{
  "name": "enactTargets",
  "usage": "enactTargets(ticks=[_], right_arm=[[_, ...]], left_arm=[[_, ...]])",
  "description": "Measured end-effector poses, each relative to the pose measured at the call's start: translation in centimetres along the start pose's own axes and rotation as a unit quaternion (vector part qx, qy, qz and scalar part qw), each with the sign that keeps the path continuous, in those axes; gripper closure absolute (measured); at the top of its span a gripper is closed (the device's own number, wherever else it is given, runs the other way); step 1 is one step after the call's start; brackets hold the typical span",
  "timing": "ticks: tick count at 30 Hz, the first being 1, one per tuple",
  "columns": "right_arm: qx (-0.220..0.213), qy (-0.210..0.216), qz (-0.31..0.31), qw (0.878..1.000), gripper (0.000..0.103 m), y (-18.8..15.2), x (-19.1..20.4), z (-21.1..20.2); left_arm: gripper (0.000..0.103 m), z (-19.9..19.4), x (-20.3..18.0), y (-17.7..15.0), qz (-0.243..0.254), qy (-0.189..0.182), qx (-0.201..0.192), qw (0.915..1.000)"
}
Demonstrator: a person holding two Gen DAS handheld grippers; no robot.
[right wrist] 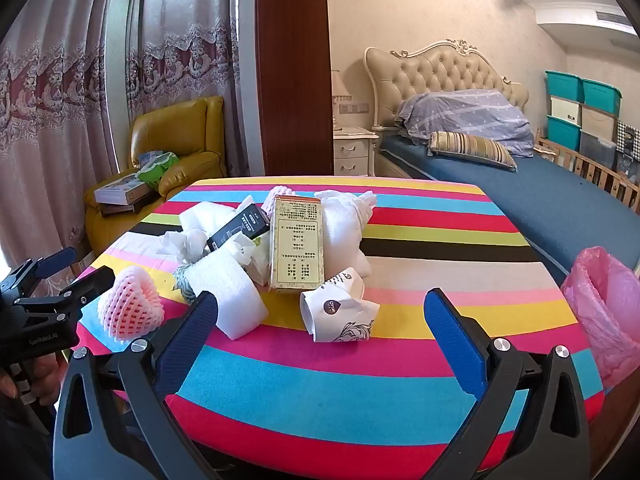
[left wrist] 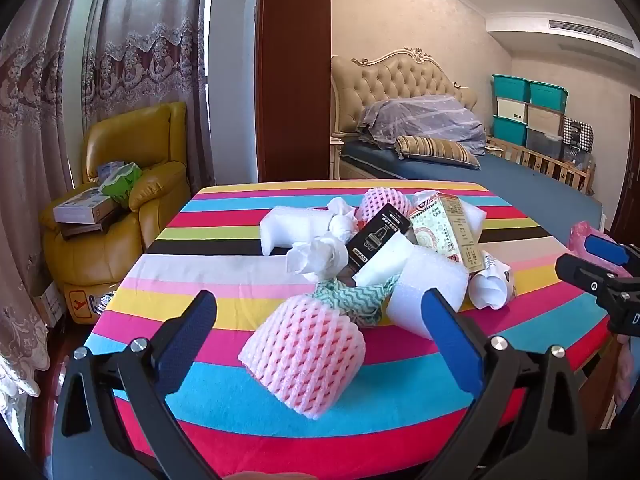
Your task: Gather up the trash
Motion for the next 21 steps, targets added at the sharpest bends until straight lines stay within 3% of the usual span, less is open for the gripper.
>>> enactTargets(ticks=[21], right_arm=[[0.000, 0.002, 0.004, 1.000, 0.007, -0.02, 0.02, 0.06]], left_arm=[[0.004, -0.07, 0.05, -0.13, -0.004, 0.000, 0.004, 1.0000]])
Point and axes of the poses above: each gripper's, at about its wrist camera, not at the fingertips, and z roughly the way its jaws point, x to its left, y to its top, the point moved 2 cm from there along z, roughly the way its jaws point, and after that the axes turned 5 degrees about -z, right-handed, at the moved point
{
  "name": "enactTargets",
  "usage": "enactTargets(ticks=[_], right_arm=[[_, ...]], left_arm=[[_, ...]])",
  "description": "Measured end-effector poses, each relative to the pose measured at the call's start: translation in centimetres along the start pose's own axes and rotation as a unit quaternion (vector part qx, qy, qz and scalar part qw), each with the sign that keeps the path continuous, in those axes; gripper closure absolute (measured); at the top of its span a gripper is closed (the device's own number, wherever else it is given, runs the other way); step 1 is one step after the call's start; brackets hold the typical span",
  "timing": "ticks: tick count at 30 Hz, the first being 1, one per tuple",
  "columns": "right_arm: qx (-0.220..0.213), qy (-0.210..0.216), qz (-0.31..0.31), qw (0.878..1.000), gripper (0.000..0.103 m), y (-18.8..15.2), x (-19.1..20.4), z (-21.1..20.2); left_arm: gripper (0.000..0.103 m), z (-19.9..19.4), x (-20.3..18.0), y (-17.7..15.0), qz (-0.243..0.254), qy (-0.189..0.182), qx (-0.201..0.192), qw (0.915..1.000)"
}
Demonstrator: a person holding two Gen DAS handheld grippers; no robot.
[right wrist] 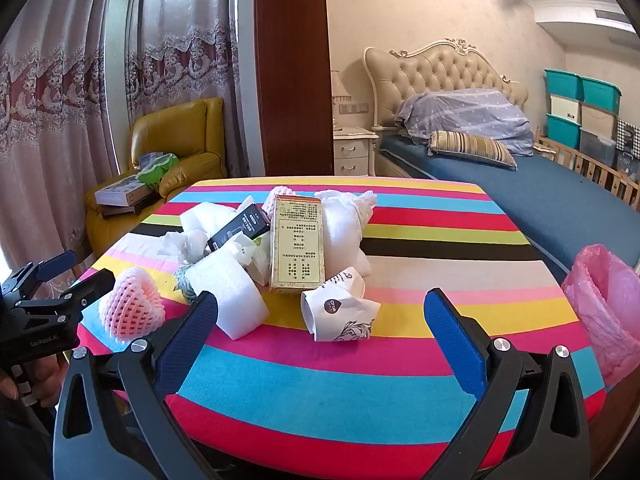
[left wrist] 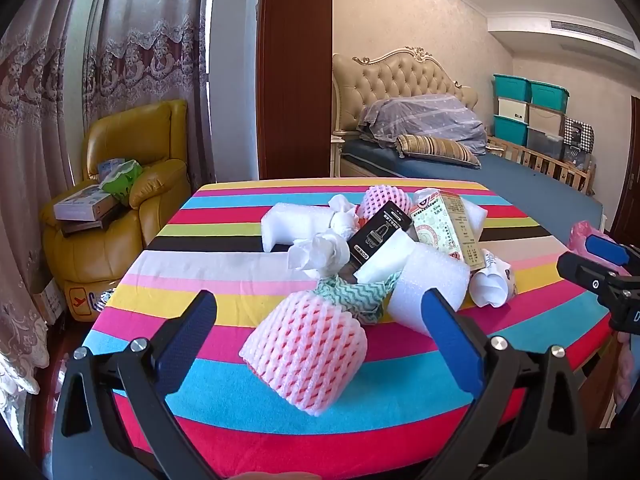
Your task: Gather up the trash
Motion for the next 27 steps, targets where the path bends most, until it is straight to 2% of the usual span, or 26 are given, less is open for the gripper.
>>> enactTargets(ticks=[27], right_arm=[[0.001, 0.001, -0.001, 1.000, 0.007, -0.08, 0.07, -0.12]], left_arm=[[0.004, 0.17, 0.51, -0.18, -0.008, 0.002, 0.002, 1.0000]])
Point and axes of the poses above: each gripper's, at about its wrist camera, not at the fingertips, and z roughly the way its jaws point, x to its left, y to its top, the point moved 2 cm from there along z, roughly the way its jaws point, and after that the axes turned 5 degrees about -z, right-handed, at the moved point
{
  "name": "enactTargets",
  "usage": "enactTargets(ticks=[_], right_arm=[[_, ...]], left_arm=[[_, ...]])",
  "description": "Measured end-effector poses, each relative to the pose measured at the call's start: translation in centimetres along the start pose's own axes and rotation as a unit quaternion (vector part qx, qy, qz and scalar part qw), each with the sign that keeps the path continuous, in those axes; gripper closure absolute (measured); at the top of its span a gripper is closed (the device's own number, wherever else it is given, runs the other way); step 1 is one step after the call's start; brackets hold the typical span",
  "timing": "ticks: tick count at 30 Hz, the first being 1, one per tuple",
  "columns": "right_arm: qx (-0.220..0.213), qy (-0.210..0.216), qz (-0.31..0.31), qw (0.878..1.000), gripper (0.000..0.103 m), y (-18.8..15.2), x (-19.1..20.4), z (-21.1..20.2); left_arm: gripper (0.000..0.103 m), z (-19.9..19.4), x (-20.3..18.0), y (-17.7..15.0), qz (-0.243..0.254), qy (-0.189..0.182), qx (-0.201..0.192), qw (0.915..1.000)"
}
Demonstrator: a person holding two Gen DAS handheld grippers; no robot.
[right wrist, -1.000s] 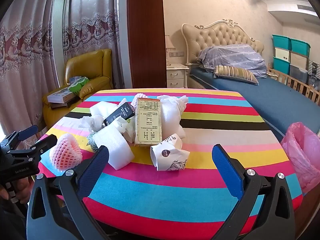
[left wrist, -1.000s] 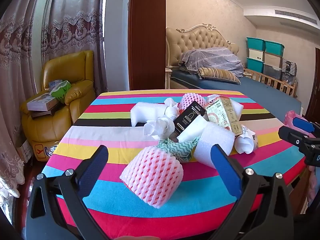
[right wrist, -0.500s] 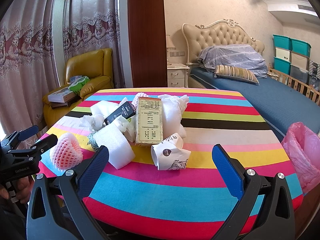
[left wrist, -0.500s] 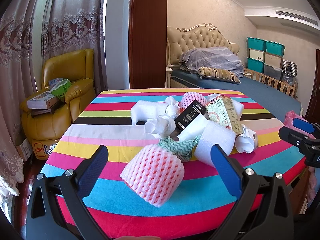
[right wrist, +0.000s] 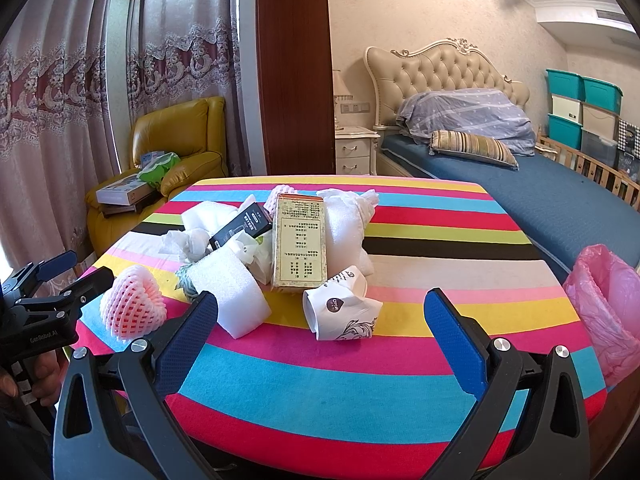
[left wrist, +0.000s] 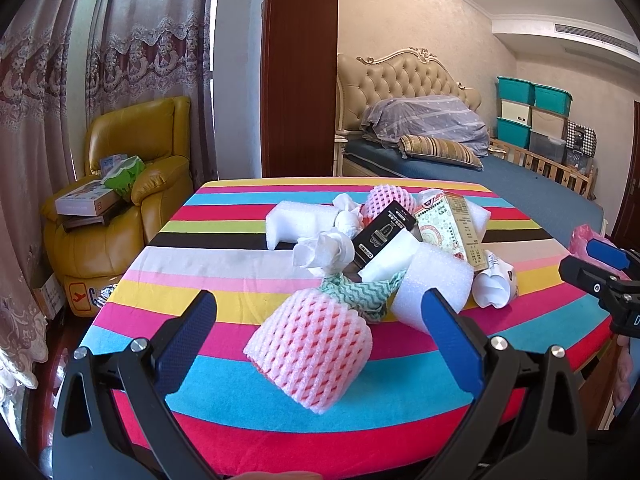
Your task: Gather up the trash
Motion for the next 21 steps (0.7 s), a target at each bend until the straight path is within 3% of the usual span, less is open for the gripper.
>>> enactTargets(ticks=[21], right_arm=[[0.000, 0.001, 0.001, 1.000, 0.007, -0.04, -0.03, 0.06]], left_arm=[[0.004, 0.12, 0.03, -0.06, -0.002, 0.002, 0.001, 1.0000]])
Point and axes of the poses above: each gripper's, at about its wrist camera, not at the fingertips, and z roughly the way its jaws point, x to its left, y to its top, the point moved 2 cm from there along z, roughly the way its jaws point, and after that the axes turned 5 degrees about -z, right-handed, at the moved point
